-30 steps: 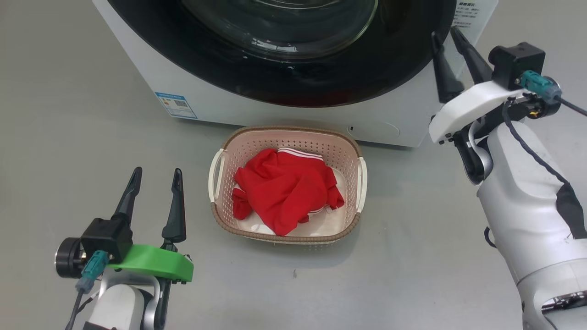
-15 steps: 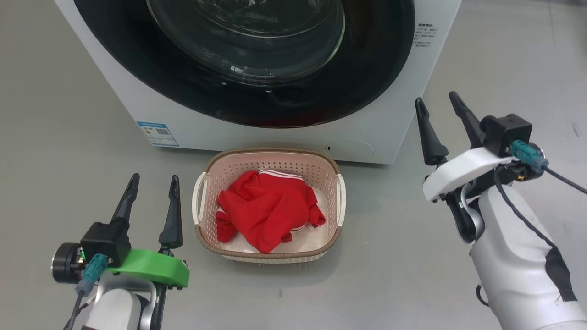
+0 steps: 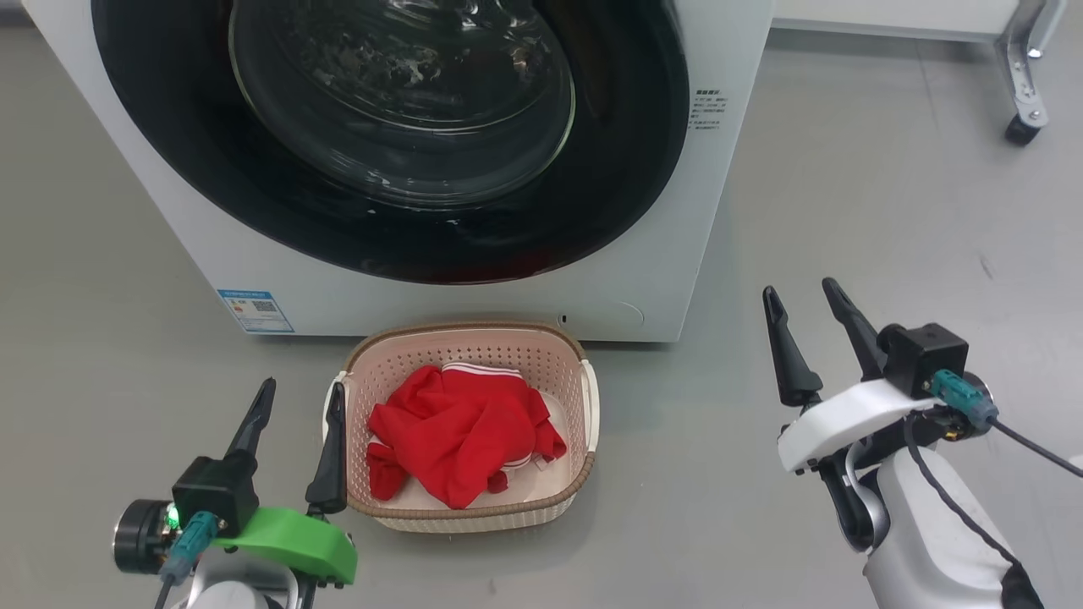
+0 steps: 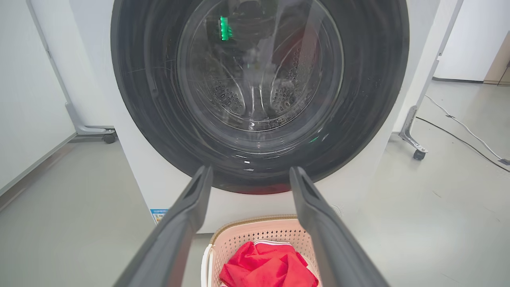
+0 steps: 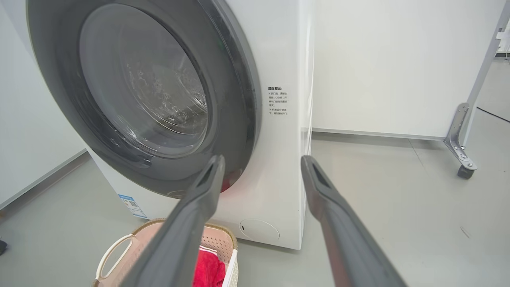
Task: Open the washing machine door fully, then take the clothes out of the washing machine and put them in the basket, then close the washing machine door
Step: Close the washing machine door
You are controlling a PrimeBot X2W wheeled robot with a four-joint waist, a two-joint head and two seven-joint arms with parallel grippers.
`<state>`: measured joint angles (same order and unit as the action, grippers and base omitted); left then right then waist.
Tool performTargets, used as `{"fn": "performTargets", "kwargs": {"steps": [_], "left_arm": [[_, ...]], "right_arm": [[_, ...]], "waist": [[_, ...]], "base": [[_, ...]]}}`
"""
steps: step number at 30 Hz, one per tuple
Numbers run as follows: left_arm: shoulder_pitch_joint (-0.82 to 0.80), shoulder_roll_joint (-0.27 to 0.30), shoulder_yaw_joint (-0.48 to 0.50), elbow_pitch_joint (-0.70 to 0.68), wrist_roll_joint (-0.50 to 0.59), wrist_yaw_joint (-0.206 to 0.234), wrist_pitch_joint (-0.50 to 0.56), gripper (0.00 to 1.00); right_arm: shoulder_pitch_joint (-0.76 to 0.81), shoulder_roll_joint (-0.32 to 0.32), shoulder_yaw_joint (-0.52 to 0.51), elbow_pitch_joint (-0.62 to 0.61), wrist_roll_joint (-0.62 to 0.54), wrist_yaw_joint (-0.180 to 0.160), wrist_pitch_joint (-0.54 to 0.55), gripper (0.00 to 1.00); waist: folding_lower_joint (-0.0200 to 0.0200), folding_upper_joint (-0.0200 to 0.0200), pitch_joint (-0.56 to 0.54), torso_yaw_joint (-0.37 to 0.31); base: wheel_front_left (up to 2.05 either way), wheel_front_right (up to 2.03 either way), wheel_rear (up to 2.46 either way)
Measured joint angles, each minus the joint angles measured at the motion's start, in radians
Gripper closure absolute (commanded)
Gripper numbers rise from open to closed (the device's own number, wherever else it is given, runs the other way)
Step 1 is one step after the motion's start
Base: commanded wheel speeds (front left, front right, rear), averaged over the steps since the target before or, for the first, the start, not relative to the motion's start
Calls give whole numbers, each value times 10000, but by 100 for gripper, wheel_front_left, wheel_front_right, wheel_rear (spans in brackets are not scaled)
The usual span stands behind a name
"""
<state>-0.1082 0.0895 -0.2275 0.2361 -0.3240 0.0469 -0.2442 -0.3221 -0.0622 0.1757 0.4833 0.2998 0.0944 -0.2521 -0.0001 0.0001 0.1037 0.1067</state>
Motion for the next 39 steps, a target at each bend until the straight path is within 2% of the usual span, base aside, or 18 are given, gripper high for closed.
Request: {"fn": "performTargets", "kwargs": {"steps": [16, 39], "left_arm": [[687, -6, -100, 75, -8, 21, 278, 0], [936, -10, -234, -182, -12, 107, 495, 0]], "right_arm": [[1882, 63, 13, -792, -15, -268, 0, 0], [2941, 136, 102, -1490, -29, -456, 0, 0]], "waist": [[0, 0, -711, -448], [0, 0, -949, -480]], "base": [[0, 0, 0], [0, 0, 0]]}}
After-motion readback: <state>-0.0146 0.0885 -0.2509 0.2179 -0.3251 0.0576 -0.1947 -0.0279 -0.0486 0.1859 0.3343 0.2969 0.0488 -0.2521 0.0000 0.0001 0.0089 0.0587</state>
